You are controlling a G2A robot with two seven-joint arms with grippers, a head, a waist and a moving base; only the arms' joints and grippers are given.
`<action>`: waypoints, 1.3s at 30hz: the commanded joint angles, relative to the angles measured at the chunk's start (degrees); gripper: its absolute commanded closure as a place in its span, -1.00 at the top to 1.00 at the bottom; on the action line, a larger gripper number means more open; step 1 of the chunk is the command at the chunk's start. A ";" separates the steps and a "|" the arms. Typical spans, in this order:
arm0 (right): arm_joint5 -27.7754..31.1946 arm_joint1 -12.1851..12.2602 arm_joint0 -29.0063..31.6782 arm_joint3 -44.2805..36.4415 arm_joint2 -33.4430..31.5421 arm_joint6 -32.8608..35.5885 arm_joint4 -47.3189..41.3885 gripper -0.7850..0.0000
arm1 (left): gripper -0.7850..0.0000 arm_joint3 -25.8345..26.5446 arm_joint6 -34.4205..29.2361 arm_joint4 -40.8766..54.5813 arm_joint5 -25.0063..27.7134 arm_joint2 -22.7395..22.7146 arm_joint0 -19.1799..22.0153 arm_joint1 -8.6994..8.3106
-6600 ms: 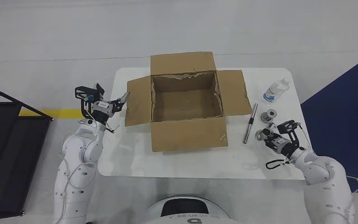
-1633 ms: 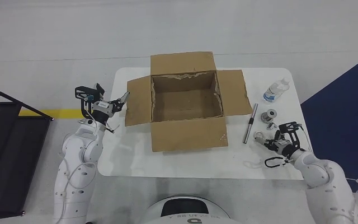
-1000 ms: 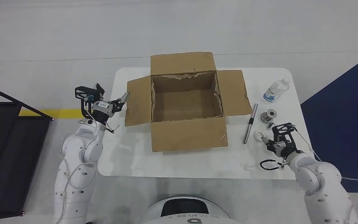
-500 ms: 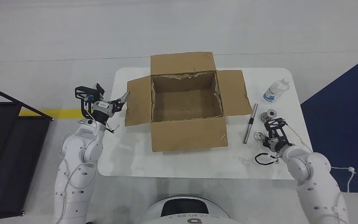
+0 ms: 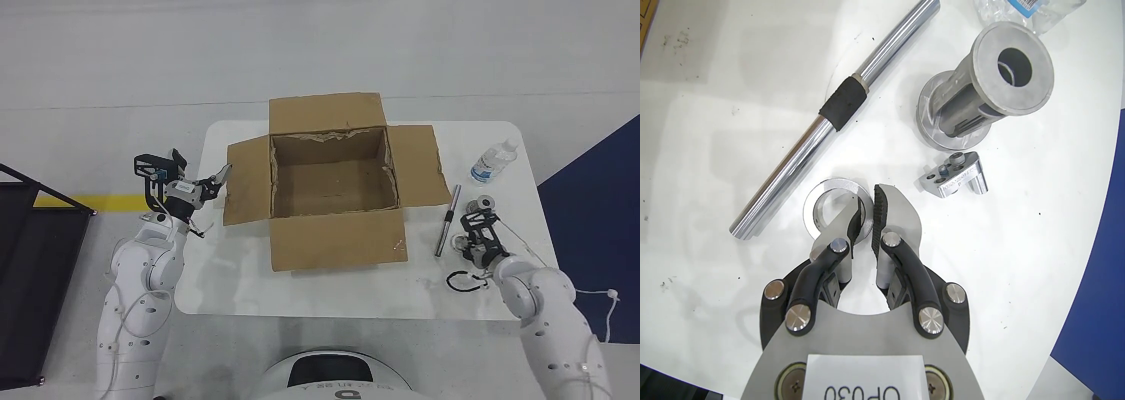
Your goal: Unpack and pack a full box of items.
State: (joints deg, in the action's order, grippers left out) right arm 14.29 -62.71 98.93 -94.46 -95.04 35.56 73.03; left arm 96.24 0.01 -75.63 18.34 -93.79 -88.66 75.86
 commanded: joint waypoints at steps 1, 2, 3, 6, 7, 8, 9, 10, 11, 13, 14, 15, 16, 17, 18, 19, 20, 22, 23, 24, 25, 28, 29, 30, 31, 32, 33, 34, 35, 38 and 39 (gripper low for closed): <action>0.45 0.06 0.71 -0.38 -0.83 -1.37 -0.64 -1.00 | 1.00 0.00 0.00 0.00 0.00 0.00 0.00 0.00; 1.05 0.12 1.36 -0.70 -1.50 -2.20 -1.11 -1.00 | 1.00 0.00 0.00 0.00 0.00 0.00 0.00 0.00; 1.68 0.18 2.16 -1.10 -2.34 -3.24 -1.65 -1.00 | 1.00 0.00 0.00 0.00 0.00 0.00 0.00 0.00; 3.82 0.25 4.75 -2.15 -5.11 -7.77 -5.41 -1.00 | 1.00 0.00 0.00 0.00 0.00 0.00 0.00 0.00; 4.76 0.26 5.62 -2.29 -6.08 -9.38 -7.06 -1.00 | 1.00 0.00 0.00 0.00 0.00 0.00 0.00 0.00; 6.11 0.26 6.49 -2.43 -7.06 -11.24 -9.03 -1.00 | 1.00 0.00 0.00 0.00 0.00 0.00 0.00 0.00; 7.60 0.26 7.26 -2.47 -8.03 -13.00 -11.12 -1.00 | 1.00 0.00 0.00 0.00 0.00 0.00 0.00 0.00; 8.96 0.26 7.98 -2.31 -8.99 -14.54 -13.19 -1.00 | 1.00 0.00 0.00 0.00 0.00 0.00 0.00 0.00; 10.65 0.25 8.56 -2.18 -9.80 -16.09 -15.76 -1.00 | 1.00 0.00 0.00 0.00 0.00 0.00 0.00 0.00; 14.52 0.29 9.48 -1.16 -11.55 -18.10 -21.08 -1.00 | 1.00 0.00 0.00 0.00 0.00 0.00 0.00 0.00; 15.13 0.27 9.59 -0.72 -11.96 -18.47 -22.89 -1.00 | 1.00 0.00 0.00 0.00 0.00 0.00 0.00 0.00; 16.01 0.29 9.70 -0.20 -12.44 -18.30 -24.87 -1.00 | 1.00 0.00 0.00 0.00 0.00 0.00 0.00 0.00; 16.73 0.37 9.71 0.02 -12.75 -17.72 -25.52 -1.00 | 1.00 0.00 0.00 0.00 0.00 0.00 0.00 0.00; 16.73 0.37 9.71 0.02 -12.75 -17.72 -25.52 -1.00 | 1.00 0.00 0.00 0.00 0.00 0.00 0.00 0.00; 16.73 0.37 9.71 0.02 -12.75 -17.72 -25.52 -1.00 | 1.00 0.00 0.00 0.00 0.00 0.00 0.00 0.00; 16.73 0.37 9.71 0.02 -12.75 -17.72 -25.52 -1.00 | 1.00 0.00 0.00 0.00 0.00 0.00 0.00 0.00; 16.73 0.37 9.71 0.02 -12.75 -17.72 -25.52 -1.00 | 1.00 0.00 0.00 0.00 0.00 0.00 0.00 0.00; 16.73 0.37 9.71 0.02 -12.75 -17.72 -25.52 -1.00 | 1.00 0.00 0.00 0.00 0.00 0.00 0.00 0.00; 16.73 0.37 9.71 0.02 -12.75 -17.72 -25.52 -1.00 | 1.00 0.00 0.00 0.00 0.00 0.00 0.00 0.00; 16.73 0.37 9.71 0.02 -12.75 -17.72 -25.52 -1.00 | 1.00 0.00 0.00 0.00 0.00 0.00 0.00 0.00; 16.73 0.37 9.71 0.02 -12.75 -17.72 -25.52 -1.00 | 1.00 0.00 0.00 0.00 0.00 0.00 0.00 0.00; 18.38 0.33 8.60 1.75 -12.78 -17.49 -31.27 -1.00 | 1.00 0.00 0.00 0.00 0.00 0.00 0.00 0.00; 18.58 0.37 7.53 1.51 -12.88 -16.61 -34.32 -1.00 | 1.00 0.00 0.00 0.00 0.00 0.00 0.00 0.00; 18.56 0.39 7.15 1.07 -12.78 -15.93 -35.27 -1.00 | 1.00 0.00 0.00 0.00 0.00 0.00 0.00 0.00; 18.98 0.41 6.61 -0.35 -12.41 -15.20 -36.82 -1.00 | 1.00 0.00 0.00 0.00 0.00 0.00 0.00 0.00; 18.99 0.41 6.34 -1.41 -12.09 -14.43 -38.32 -1.00 | 1.00 0.00 0.00 0.00 0.00 0.00 0.00 0.00; 18.62 0.38 6.05 -2.87 -11.55 -13.58 -39.97 -1.00 | 1.00 0.00 0.00 0.00 0.00 0.00 0.00 0.00; 18.45 0.38 5.62 -4.47 -10.92 -12.42 -41.34 -1.00 | 1.00 0.00 0.00 0.00 0.00 0.00 0.00 0.00; 17.60 0.38 5.04 -5.54 -10.33 -11.21 -43.03 -1.00 | 1.00 0.00 0.00 0.00 0.00 0.00 0.00 0.00; 12.86 0.38 2.15 -10.51 -7.47 -6.78 -46.15 -1.00 | 1.00 0.00 0.00 0.00 0.00 0.00 0.00 0.00; 11.34 0.35 1.30 -12.47 -6.22 -5.88 -45.79 -1.00 | 1.00 0.00 0.00 0.00 0.00 0.00 0.00 0.00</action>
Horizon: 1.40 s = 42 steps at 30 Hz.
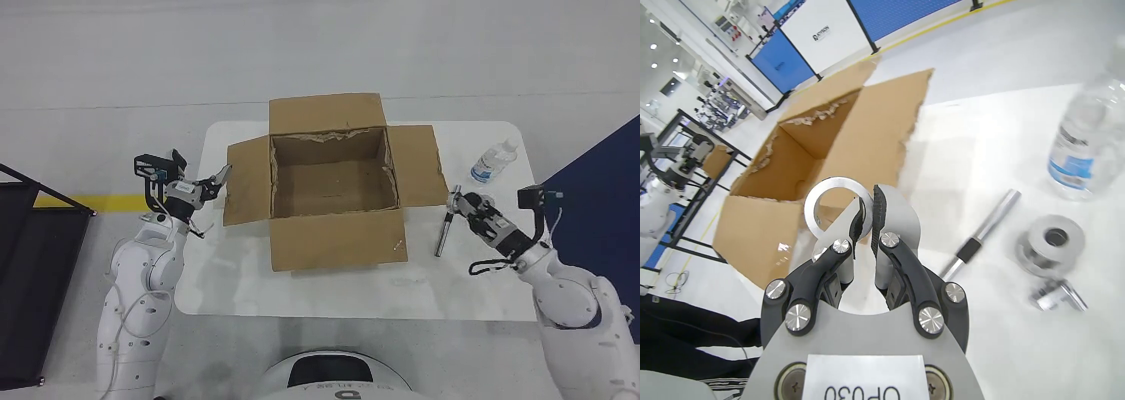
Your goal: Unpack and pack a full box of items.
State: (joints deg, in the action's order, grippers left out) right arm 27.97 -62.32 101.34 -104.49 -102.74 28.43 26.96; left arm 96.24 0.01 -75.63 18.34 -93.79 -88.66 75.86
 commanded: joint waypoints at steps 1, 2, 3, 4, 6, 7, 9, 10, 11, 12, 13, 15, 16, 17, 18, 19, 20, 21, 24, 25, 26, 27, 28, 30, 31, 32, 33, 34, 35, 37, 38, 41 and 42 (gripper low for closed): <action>-3.61 -0.07 -1.62 -3.31 2.23 1.71 0.74 -1.00 | 1.00 0.00 0.00 0.00 0.00 0.00 0.00 0.00; -5.95 -0.13 -2.64 -4.92 3.64 2.42 1.86 -1.00 | 1.00 0.00 0.00 0.00 0.00 0.00 0.00 0.00; -8.28 -0.20 -3.62 -6.18 5.12 3.03 3.14 -1.00 | 1.00 0.00 0.00 0.00 0.00 0.00 0.00 0.00; -10.21 -0.28 -4.67 -7.37 6.87 3.70 4.41 -1.00 | 1.00 0.00 0.00 0.00 0.00 0.00 0.00 0.00; -13.52 -0.46 -7.05 -8.58 10.27 5.06 6.14 -1.00 | 1.00 0.00 0.00 0.00 0.00 0.00 0.00 0.00; -14.90 -0.55 -8.46 -8.99 12.16 6.03 7.23 -1.00 | 1.00 0.00 0.00 0.00 0.00 0.00 0.00 0.00; -18.21 -0.80 -11.39 -9.05 15.78 7.45 8.88 -1.00 | 1.00 0.00 0.00 0.00 0.00 0.00 0.00 0.00; -19.62 -0.94 -12.80 -8.97 17.75 8.32 9.89 -1.00 | 1.00 0.00 0.00 0.00 0.00 0.00 0.00 0.00; -21.13 -1.10 -14.28 -8.82 19.65 9.05 10.93 -1.00 | 1.00 0.00 0.00 0.00 0.00 0.00 0.00 0.00; -22.64 -1.28 -15.80 -8.55 21.68 9.80 12.11 -1.00 | 1.00 0.00 0.00 0.00 0.00 0.00 0.00 0.00; -24.35 -1.49 -17.37 -8.05 23.56 10.16 13.31 -1.00 | 1.00 0.00 0.00 0.00 0.00 0.00 0.00 0.00; -29.86 -2.08 -20.86 -6.12 27.31 9.35 16.90 -1.00 | 1.00 0.00 0.00 0.00 0.00 0.00 0.00 0.00; -32.74 -2.46 -22.58 -4.96 29.54 9.19 18.44 -1.00 | 1.00 0.00 0.00 0.00 0.00 0.00 0.00 0.00; -35.55 -2.85 -24.48 -3.25 31.58 9.67 19.36 -1.00 | 1.00 0.00 0.00 0.00 0.00 0.00 0.00 0.00; -37.70 -3.21 -26.39 -1.55 33.40 10.43 20.23 -1.00 | 1.00 0.00 0.00 0.00 0.00 0.00 0.00 0.00; -39.23 -3.57 -28.49 0.28 35.40 11.78 21.38 -1.00 | 1.00 0.00 0.00 0.00 0.00 0.00 0.00 0.00; -40.78 -3.93 -30.47 2.38 37.25 13.12 22.43 -1.00 | 1.00 0.00 0.00 0.00 0.00 0.00 0.00 0.00; -42.59 -4.31 -32.46 4.41 39.15 14.46 23.99 -1.00 | 1.00 0.00 0.00 0.00 0.00 0.00 0.00 0.00; -46.50 -5.69 -37.21 9.58 44.82 15.97 27.00 -1.00 | 1.00 0.00 0.00 0.00 0.00 0.00 0.00 0.00; -47.53 -6.16 -38.39 11.11 46.45 15.98 27.69 -1.00 | 1.00 0.00 0.00 0.00 0.00 0.00 0.00 0.00; -48.29 -6.61 -39.41 12.45 47.97 15.79 28.29 -1.00 | 1.00 0.00 0.00 0.00 0.00 0.00 0.00 0.00; -49.00 -7.05 -40.33 13.90 49.38 15.71 28.97 -1.00 | 1.00 0.00 0.00 0.00 0.00 0.00 0.00 0.00; -49.71 -7.48 -41.25 15.10 50.59 15.53 29.49 -1.00 | 1.00 0.00 0.00 0.00 0.00 0.00 0.00 0.00; -50.99 -8.33 -42.59 16.99 53.17 15.02 30.97 -1.00 | 1.00 0.00 0.00 0.00 0.00 0.00 0.00 0.00; -51.61 -8.73 -43.10 17.70 54.29 14.98 31.47 -1.00 | 1.00 0.00 0.00 0.00 0.00 0.00 0.00 0.00; -52.30 -9.11 -43.57 18.39 55.38 14.93 32.32 -1.00 | 1.00 0.00 0.00 0.00 0.00 0.00 0.00 0.00; -53.11 -9.49 -44.00 18.97 56.29 14.97 32.88 -1.00 | 1.00 0.00 0.00 0.00 0.00 0.00 0.00 0.00; -53.84 -9.87 -44.45 19.63 57.15 15.19 33.35 -1.00 | 1.00 0.00 0.00 0.00 0.00 0.00 0.00 0.00; -54.27 -10.25 -44.97 20.30 57.83 15.36 33.49 -1.00 | 1.00 0.00 0.00 0.00 0.00 0.00 0.00 0.00; -54.92 -10.99 -46.21 22.20 58.72 15.75 33.12 -1.00 | 1.00 0.00 0.00 0.00 0.00 0.00 0.00 0.00; -55.08 -11.37 -46.88 23.15 59.09 15.87 32.79 -1.00 | 1.00 0.00 0.00 0.00 0.00 0.00 0.00 0.00; -55.76 -12.50 -48.90 26.19 60.20 16.53 32.13 -1.00 | 1.00 0.00 0.00 0.00 0.00 0.00 0.00 0.00; -55.93 -12.88 -49.54 27.17 60.65 16.85 32.03 -1.00 | 1.00 0.00 0.00 0.00 0.00 0.00 0.00 0.00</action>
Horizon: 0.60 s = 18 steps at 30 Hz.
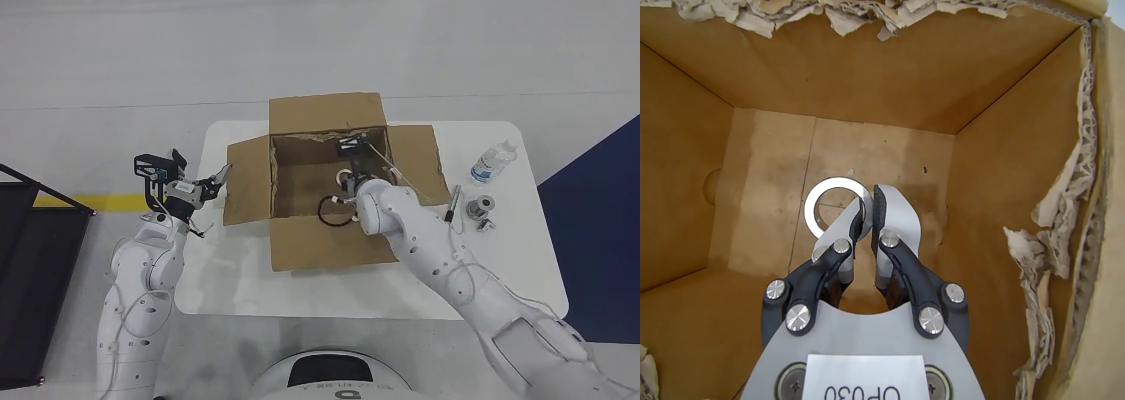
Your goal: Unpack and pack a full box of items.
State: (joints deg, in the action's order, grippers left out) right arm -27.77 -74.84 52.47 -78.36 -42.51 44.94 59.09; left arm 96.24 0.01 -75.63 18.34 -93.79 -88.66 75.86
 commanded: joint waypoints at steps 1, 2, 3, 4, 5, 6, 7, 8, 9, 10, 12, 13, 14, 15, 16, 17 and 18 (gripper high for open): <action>-0.45 -0.73 -1.27 1.92 0.90 0.45 0.00 -1.00 | 1.00 0.00 0.00 0.00 0.00 0.00 0.00 0.00; -0.67 -1.11 -1.73 2.77 1.32 0.51 -0.09 -1.00 | 1.00 0.00 0.00 0.00 0.00 0.00 0.00 0.00; -0.85 -1.46 -2.15 3.55 1.61 0.51 -0.30 -1.00 | 1.00 0.00 0.00 0.00 0.00 0.00 0.00 0.00; -0.98 -1.78 -2.51 4.26 1.85 0.38 -0.46 -1.00 | 1.00 0.00 0.00 0.00 0.00 0.00 0.00 0.00; -1.01 -2.07 -2.82 4.93 2.02 0.23 -0.65 -1.00 | 1.00 0.00 0.00 0.00 0.00 0.00 0.00 0.00; -1.03 -2.33 -3.08 5.52 2.07 0.08 -0.91 -1.00 | 1.00 0.00 0.00 0.00 0.00 0.00 0.00 0.00; -0.99 -2.56 -3.37 6.08 2.04 -0.01 -1.15 -1.00 | 1.00 0.00 0.00 0.00 0.00 0.00 0.00 0.00; -1.02 -2.77 -3.63 6.54 1.96 -0.09 -1.35 -1.00 | 1.00 0.00 0.00 0.00 0.00 0.00 0.00 0.00; -1.16 -2.95 -3.80 6.94 1.81 -0.17 -1.62 -1.00 | 1.00 0.00 0.00 0.00 0.00 0.00 0.00 0.00; -1.26 -3.12 -3.95 7.31 1.72 -0.23 -1.71 -0.81 | 1.00 0.00 0.00 0.00 0.00 0.00 0.00 0.00; -1.38 -3.41 -4.16 8.00 1.49 -0.30 -1.84 -0.51 | 1.00 0.00 0.00 0.00 0.00 0.00 0.00 0.00; -1.49 -3.53 -4.26 8.33 1.34 -0.45 -1.79 -0.36 | 1.00 0.00 0.00 0.00 0.00 0.00 0.00 0.00; -1.73 -3.64 -4.31 8.60 1.10 -0.67 -1.78 -0.27 | 1.00 0.00 0.00 0.00 0.00 0.00 0.00 0.00; -1.71 -3.70 -4.39 8.72 0.81 -0.79 -1.79 -0.19 | 1.00 0.00 0.00 0.00 0.00 0.00 0.00 0.00; -1.68 -3.71 -4.35 8.61 0.34 -0.88 -1.94 -0.18 | 1.00 0.00 0.00 0.00 0.00 0.00 0.00 0.00; -1.59 -3.65 -4.18 8.18 -0.25 -1.23 -1.91 -0.17 | 1.00 0.00 0.00 0.00 0.00 0.00 0.00 0.00; -1.37 -3.52 -3.78 7.49 -0.91 -1.61 -1.87 -0.16 | 1.00 0.00 0.00 0.00 0.00 0.00 0.00 0.00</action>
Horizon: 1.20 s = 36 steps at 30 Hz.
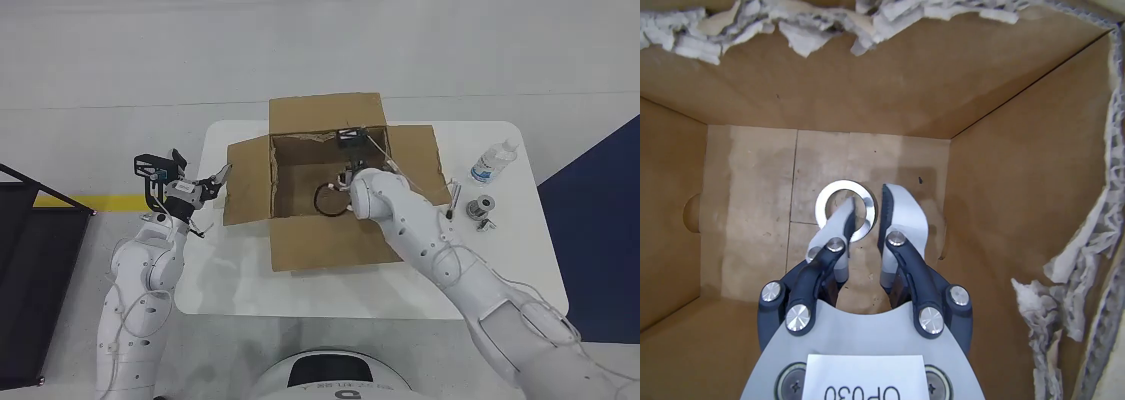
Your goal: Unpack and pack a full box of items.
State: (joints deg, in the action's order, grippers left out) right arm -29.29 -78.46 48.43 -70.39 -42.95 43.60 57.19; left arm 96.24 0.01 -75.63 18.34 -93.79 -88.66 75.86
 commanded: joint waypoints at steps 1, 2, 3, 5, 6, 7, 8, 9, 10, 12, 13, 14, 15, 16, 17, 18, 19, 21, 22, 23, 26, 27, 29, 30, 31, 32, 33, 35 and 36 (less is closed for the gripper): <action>0.59 0.30 0.86 -1.63 -1.56 -0.62 -0.58 -0.16 | 1.00 0.00 0.00 0.00 0.00 0.00 0.00 0.00; 1.63 0.59 1.63 -3.10 -2.83 -0.78 -1.42 -0.20 | 1.00 0.00 0.00 0.00 0.00 0.00 0.00 0.00; 2.90 1.01 2.61 -4.71 -4.32 -0.79 -2.11 -0.22 | 1.00 0.00 0.00 0.00 0.00 0.00 0.00 0.00; 5.78 2.11 5.59 -9.77 -7.87 -1.07 -3.06 -0.30 | 1.00 0.00 0.00 0.00 0.00 0.00 0.00 0.00; 7.45 2.84 7.84 -13.27 -9.97 -1.28 -3.07 -0.29 | 1.00 0.00 0.00 0.00 0.00 0.00 0.00 0.00; 9.37 3.65 10.59 -17.45 -12.26 -1.49 -2.92 -0.25 | 1.00 0.00 0.00 0.00 0.00 0.00 0.00 0.00; 11.80 4.52 13.85 -21.83 -14.77 -1.40 -2.76 -0.23 | 1.00 0.00 0.00 0.00 0.00 0.00 0.00 0.00; 14.64 5.43 17.48 -26.81 -17.68 -1.26 -2.84 -0.19 | 1.00 0.00 0.00 0.00 0.00 0.00 0.00 0.00; 17.15 6.32 21.35 -31.34 -20.97 -1.18 -2.87 -0.15 | 1.00 0.00 0.00 0.00 0.00 0.00 0.00 0.00; 22.35 7.81 29.43 -39.59 -28.27 -1.78 -4.93 -0.09 | 1.00 0.00 0.00 0.00 0.00 0.00 0.00 0.00; 24.94 8.38 32.86 -42.42 -31.90 -1.89 -6.68 -0.06 | 1.00 0.00 0.00 0.00 0.00 0.00 0.00 0.00; 27.63 8.85 35.90 -44.75 -35.43 -1.93 -9.02 -0.03 | 1.00 0.00 0.00 0.00 0.00 0.00 0.00 0.00; 30.56 9.26 38.57 -46.50 -38.65 -1.71 -11.39 -0.04 | 1.00 0.00 0.00 0.00 0.00 0.00 0.00 0.00; 33.70 9.63 41.04 -47.91 -41.98 -1.60 -14.14 -0.04 | 1.00 0.00 0.00 0.00 0.00 0.00 0.00 0.00; 36.61 9.96 43.35 -49.03 -45.27 -1.60 -16.50 -0.02 | 1.00 0.00 0.00 0.00 0.00 0.00 0.00 0.00; 39.41 10.25 45.52 -49.94 -48.40 -1.63 -18.71 0.00 | 1.00 0.00 0.00 0.00 0.00 0.00 0.00 0.00; 42.13 10.49 47.74 -50.65 -51.56 -2.17 -20.71 0.16 | 1.00 0.00 0.00 0.00 0.00 0.00 0.00 0.00; 47.28 10.87 52.31 -51.13 -57.33 -3.57 -23.44 0.64 | 1.00 0.00 0.00 0.00 0.00 0.00 0.00 0.00; 49.84 11.03 54.46 -50.90 -59.91 -3.94 -24.79 0.69 | 1.00 0.00 0.00 0.00 0.00 0.00 0.00 0.00; 52.37 11.15 56.32 -50.39 -62.45 -4.65 -26.53 0.69 | 1.00 0.00 0.00 0.00 0.00 0.00 0.00 0.00; 57.34 11.34 60.70 -47.28 -68.92 -7.50 -29.87 0.84 | 1.00 0.00 0.00 0.00 0.00 0.00 0.00 0.00; 57.98 11.37 61.71 -45.77 -70.40 -8.10 -30.52 0.95 | 1.00 0.00 0.00 0.00 0.00 0.00 0.00 0.00; 57.12 11.43 62.57 -42.83 -72.33 -8.91 -30.14 1.00 | 1.00 0.00 0.00 0.00 0.00 0.00 0.00 0.00; 56.27 11.46 62.43 -41.77 -72.58 -9.21 -29.44 1.00 | 1.00 0.00 0.00 0.00 0.00 0.00 0.00 0.00; 55.31 11.51 61.95 -40.36 -72.51 -9.34 -28.62 1.00 | 1.00 0.00 0.00 0.00 0.00 0.00 0.00 0.00; 53.88 11.57 61.23 -38.59 -72.22 -9.03 -27.70 1.00 | 1.00 0.00 0.00 0.00 0.00 0.00 0.00 0.00; 51.90 11.63 59.99 -37.04 -71.82 -9.06 -26.70 1.00 | 1.00 0.00 0.00 0.00 0.00 0.00 0.00 0.00; 48.95 11.82 57.29 -33.78 -70.08 -7.39 -24.29 1.00 | 1.00 0.00 0.00 0.00 0.00 0.00 0.00 0.00; 47.66 11.94 55.73 -32.00 -69.38 -6.75 -23.13 1.00 | 1.00 0.00 0.00 0.00 0.00 0.00 0.00 0.00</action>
State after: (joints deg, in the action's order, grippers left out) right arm 19.76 -66.63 105.90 -104.26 -113.14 36.00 32.87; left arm 96.24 0.01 -75.63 18.34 -93.79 -88.66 75.86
